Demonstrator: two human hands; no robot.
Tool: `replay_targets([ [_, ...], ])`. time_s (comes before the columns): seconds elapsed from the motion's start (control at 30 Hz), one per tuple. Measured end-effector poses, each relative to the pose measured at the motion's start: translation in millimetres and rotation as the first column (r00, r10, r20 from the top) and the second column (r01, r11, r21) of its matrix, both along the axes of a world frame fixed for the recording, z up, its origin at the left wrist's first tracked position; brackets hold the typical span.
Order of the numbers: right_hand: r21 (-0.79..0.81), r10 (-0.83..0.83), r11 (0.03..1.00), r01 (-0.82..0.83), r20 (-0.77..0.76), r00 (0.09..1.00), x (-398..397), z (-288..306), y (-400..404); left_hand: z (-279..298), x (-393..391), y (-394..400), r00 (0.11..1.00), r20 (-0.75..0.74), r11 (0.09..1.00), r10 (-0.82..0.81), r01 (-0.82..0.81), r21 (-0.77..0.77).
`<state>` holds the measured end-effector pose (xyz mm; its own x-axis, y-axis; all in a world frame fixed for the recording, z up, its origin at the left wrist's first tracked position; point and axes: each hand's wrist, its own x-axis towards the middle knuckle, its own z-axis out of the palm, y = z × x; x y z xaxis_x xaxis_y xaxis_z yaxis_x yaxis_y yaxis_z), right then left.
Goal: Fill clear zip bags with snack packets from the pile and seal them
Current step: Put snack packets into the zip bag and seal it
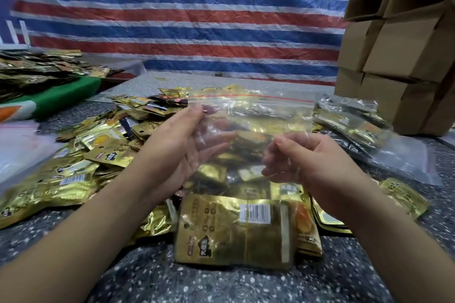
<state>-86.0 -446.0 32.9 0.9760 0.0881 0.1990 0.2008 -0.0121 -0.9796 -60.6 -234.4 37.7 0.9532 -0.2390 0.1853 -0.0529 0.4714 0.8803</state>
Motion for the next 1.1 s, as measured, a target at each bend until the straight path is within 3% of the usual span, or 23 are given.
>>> replay_targets([
  [0.1, -0.021, 0.001, 1.000, -0.002, -0.055, 0.998, 1, -2, -4, -5, 1, -1, 0.999, 0.022, 0.985, 0.025, -0.028, 0.171],
  [0.3, -0.173, 0.146, 0.971, -0.162, -0.101, 0.984, 2, 4, -17, -6, 2, 1, 0.988, 0.111, 0.951, 0.109, -0.136, 0.277],
  [0.47, 0.146, 0.039, 0.989, -0.023, -0.110, 0.993, 13, 4, -20, -9, 4, 5, 0.974, 0.187, 0.902, 0.125, -0.190, 0.388],
  [0.57, 0.202, -0.221, 0.951, 0.236, -0.091, 0.971, 21, 1, -24, -9, 5, 6, 0.987, 0.120, 0.876, 0.110, -0.153, 0.458],
  [0.67, 0.011, -0.447, 0.895, 0.447, 0.046, 0.893, 24, -2, -31, -13, 5, 6, 0.997, 0.057, 0.836, 0.054, -0.076, 0.543],
  [0.8, -0.341, -0.467, 0.782, 0.523, 0.236, 0.852, 31, -8, -42, -18, 3, 3, 0.996, 0.085, 0.787, -0.015, -0.040, 0.615],
  [0.9, -0.588, -0.377, 0.663, 0.463, 0.272, 0.885, 44, -5, -44, -18, 3, 2, 0.994, 0.101, 0.769, -0.032, -0.040, 0.638],
  [1.0, -0.758, -0.198, 0.538, 0.368, 0.310, 0.930, 61, 6, -38, -17, 4, 2, 0.994, 0.107, 0.774, -0.037, -0.040, 0.632],
  [1.1, -0.873, -0.028, 0.422, 0.244, 0.256, 0.966, 82, 13, -28, -19, 5, 2, 0.994, 0.108, 0.775, -0.036, -0.040, 0.631],
])
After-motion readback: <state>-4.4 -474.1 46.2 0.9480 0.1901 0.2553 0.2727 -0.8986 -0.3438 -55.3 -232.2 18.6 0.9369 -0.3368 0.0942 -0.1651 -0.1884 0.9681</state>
